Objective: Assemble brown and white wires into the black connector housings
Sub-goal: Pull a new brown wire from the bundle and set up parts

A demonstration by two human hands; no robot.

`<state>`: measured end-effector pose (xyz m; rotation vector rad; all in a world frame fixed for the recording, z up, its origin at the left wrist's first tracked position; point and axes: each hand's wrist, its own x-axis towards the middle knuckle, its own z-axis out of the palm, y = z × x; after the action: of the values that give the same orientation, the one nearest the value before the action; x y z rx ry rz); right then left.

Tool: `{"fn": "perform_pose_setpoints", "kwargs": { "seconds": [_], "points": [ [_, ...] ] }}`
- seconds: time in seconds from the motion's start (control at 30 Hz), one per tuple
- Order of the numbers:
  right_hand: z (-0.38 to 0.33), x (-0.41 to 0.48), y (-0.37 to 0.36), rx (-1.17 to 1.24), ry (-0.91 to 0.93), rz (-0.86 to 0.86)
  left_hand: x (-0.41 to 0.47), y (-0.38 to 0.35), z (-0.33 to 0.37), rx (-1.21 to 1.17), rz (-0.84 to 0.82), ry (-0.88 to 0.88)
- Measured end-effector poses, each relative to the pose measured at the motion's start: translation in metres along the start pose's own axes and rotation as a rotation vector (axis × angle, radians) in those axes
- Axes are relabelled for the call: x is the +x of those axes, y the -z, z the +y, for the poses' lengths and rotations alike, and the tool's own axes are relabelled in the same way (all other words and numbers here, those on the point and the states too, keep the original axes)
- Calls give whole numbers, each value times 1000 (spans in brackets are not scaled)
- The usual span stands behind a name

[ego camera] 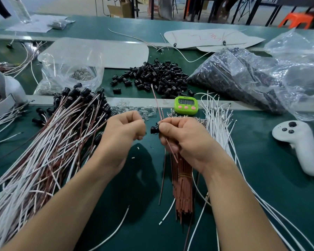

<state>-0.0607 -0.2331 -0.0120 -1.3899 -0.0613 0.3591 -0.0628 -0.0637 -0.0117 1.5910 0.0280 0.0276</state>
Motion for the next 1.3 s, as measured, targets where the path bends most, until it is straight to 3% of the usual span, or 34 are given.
{"fn": "perform_pose_setpoints", "kwargs": {
  "seconds": [0.1, 0.3, 0.5, 0.6, 0.7, 0.83, 1.03, 1.3],
  "points": [
    [-1, 0, 2, 153, -15, 29, 2, 5, 0, 23, 36, -30],
    [3, 4, -1, 182, 38, 156, -7, 6, -4, 557, 121, -226],
    [17, 8, -9, -455, 265, 406, -14, 1, -2, 786, 102, -458],
    [18, 5, -11, -559, 306, 362, -10, 1, -7, 757, 133, -399],
    [13, 5, -10, -370, 334, 390, -3, 4, -9, 624, 144, -261],
    [4, 1, -6, -176, 440, 448, 5, 5, -11, 421, 15, -115],
    [0, -4, -9, -275, 647, 550, 6, 6, -16, 333, -54, -91],
    [0, -7, -10, -328, 736, 546, 8, 8, -18, 339, -46, -90]
  ]
}}
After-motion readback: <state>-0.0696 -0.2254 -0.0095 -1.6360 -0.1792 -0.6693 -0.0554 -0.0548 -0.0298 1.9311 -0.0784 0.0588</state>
